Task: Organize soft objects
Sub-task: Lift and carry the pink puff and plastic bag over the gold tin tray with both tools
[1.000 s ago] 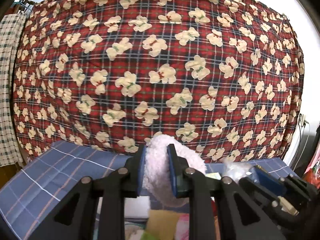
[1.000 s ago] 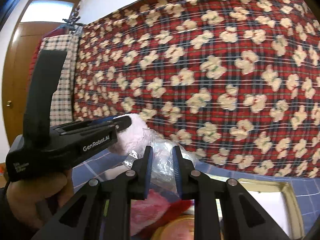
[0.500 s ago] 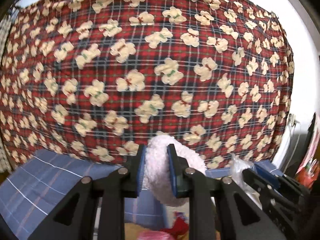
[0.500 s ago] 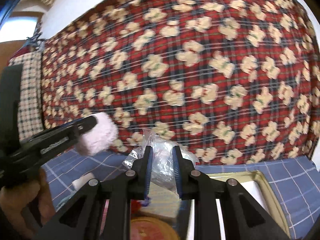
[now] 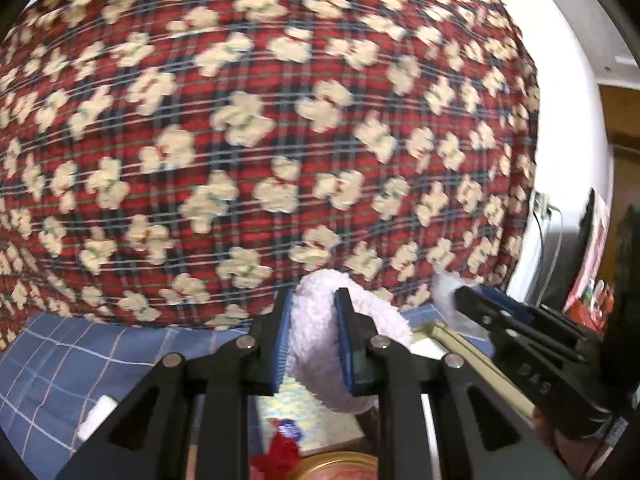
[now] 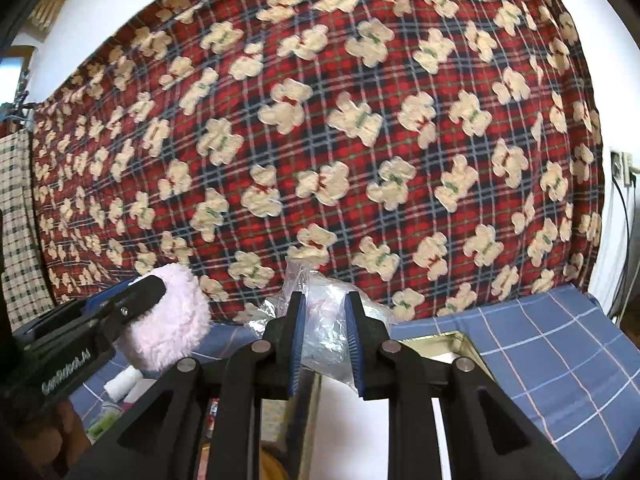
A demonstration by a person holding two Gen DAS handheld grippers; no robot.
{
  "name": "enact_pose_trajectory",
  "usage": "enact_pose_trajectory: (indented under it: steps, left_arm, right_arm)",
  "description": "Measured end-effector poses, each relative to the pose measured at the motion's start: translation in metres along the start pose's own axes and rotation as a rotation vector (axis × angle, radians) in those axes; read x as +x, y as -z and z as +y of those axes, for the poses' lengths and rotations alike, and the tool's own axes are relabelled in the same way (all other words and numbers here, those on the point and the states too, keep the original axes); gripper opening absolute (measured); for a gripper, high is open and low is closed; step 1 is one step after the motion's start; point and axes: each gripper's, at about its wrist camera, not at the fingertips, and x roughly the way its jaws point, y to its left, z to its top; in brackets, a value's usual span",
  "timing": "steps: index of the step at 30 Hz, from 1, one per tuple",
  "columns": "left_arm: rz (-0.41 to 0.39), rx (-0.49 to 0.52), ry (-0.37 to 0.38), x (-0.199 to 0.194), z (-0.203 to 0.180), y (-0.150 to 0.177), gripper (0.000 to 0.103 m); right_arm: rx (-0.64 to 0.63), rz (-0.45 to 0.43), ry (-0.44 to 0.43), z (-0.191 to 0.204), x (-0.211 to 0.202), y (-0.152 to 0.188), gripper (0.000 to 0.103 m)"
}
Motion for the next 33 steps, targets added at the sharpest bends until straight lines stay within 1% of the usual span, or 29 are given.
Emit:
enact_pose_trajectory:
  steps: [2,4,6,8,10,12,15,17,20,21,23,25,27,29,31,33]
  left_arm:
    - [0.034,0.01,0.032,0.01,-0.008,0.005,0.02]
    - [0.072,0.015,0.057,0.018,-0.011,0.01,0.02]
    - [0.139,0.021,0.1,0.032,-0.016,0.017,0.02]
    - [0.175,0.022,0.123,0.04,-0.02,0.022,0.02]
    - [0.194,0.019,0.124,0.047,-0.022,0.027,0.02]
    - [0.209,0.012,0.122,0.05,-0.019,0.034,0.02]
    - [0.219,0.015,0.108,0.05,-0.017,0.04,0.02]
    - [0.189,0.047,0.083,0.042,-0.02,0.037,0.02]
    - [0.153,0.074,0.081,0.037,-0.027,0.027,0.02]
    - [0.156,0.058,0.103,0.038,-0.031,0.022,0.02]
    - [0.178,0.017,0.129,0.045,-0.032,0.017,0.02]
    - [0.208,0.036,0.116,0.055,-0.041,0.016,0.02]
    - [0.228,0.035,0.127,0.064,-0.046,0.019,0.02]
    - [0.261,0.043,0.148,0.069,-0.051,0.024,0.02]
    - [0.278,0.064,0.169,0.071,-0.057,0.028,0.02]
    - [0.322,0.075,0.19,0.077,-0.061,0.034,0.02]
  right_arm:
    - [0.004,0.003,0.025,-0.006,0.001,-0.001,0.022]
    - [0.011,0.008,0.069,-0.014,0.002,-0.003,0.022]
    - [0.026,0.027,0.096,-0.023,0.005,-0.006,0.022]
    - [0.031,0.02,0.147,-0.035,0.004,-0.008,0.022]
    - [0.05,0.027,0.18,-0.05,0.007,-0.009,0.022]
    - [0.083,0.05,0.195,-0.065,0.012,-0.008,0.022]
    - [0.134,0.089,0.206,-0.086,0.022,-0.002,0.022]
    - [0.15,0.115,0.196,-0.09,0.027,0.001,0.022]
    - [0.13,0.141,0.176,-0.086,0.029,0.003,0.022]
    - [0.11,0.142,0.174,-0.082,0.028,0.002,0.022]
    - [0.082,0.155,0.203,-0.081,0.029,0.002,0.022]
    - [0.102,0.179,0.206,-0.09,0.033,0.004,0.022]
    - [0.116,0.226,0.226,-0.102,0.043,0.011,0.022]
    - [0.142,0.274,0.213,-0.11,0.052,0.017,0.022]
    - [0.156,0.297,0.181,-0.111,0.055,0.02,0.022]
    - [0.12,0.318,0.172,-0.103,0.056,0.021,0.022]
